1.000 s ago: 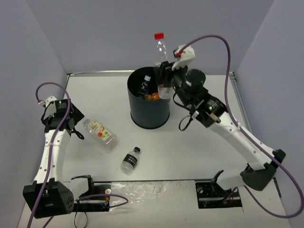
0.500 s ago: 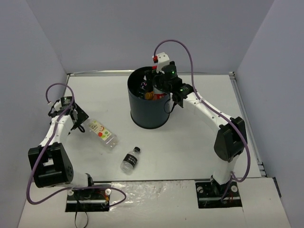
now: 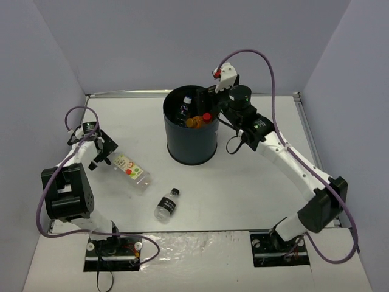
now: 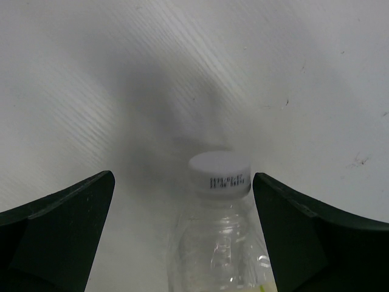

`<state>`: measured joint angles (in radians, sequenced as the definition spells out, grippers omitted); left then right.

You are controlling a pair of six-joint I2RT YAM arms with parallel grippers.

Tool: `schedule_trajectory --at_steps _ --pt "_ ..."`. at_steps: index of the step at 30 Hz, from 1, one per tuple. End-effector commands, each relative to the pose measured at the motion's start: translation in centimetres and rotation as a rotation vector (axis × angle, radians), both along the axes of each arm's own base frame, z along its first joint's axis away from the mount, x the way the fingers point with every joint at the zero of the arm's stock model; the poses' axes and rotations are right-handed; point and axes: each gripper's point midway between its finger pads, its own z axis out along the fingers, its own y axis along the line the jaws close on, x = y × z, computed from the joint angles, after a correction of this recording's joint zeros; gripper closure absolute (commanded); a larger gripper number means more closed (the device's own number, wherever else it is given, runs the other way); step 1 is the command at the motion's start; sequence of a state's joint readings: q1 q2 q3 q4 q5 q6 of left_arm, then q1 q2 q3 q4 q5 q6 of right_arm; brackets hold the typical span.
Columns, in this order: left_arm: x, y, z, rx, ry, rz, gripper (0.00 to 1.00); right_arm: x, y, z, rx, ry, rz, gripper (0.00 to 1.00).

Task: Put the plastic bottles in the bin

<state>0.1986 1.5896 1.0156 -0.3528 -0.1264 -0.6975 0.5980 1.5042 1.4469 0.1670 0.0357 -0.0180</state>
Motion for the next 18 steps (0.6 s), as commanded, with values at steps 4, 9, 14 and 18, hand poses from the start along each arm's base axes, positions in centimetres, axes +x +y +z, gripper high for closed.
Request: schedule_trajectory --at_steps 4,9,14,18 --pt "5.5 -0.7 1.0 -0.024 -0.106 -0.021 0.10 -5.1 -3.6 5.7 0.141 -0.135 -0.023 0.00" --pt "5.6 -1.7 0.1 -0.029 -0.066 -0.038 0.53 -7.1 -6.2 4.7 0.186 -0.120 -0.092 0.00" --pt "4.9 -0.9 2.4 0.014 -0.086 -0.004 0.99 -9.0 -8.8 4.4 0.250 -0.109 -0.171 0.00" --pt "4.5 -0.8 6.4 0.037 -0.169 -0.010 1.00 -11.1 -9.9 3.6 0.301 -0.086 -0.167 0.00"
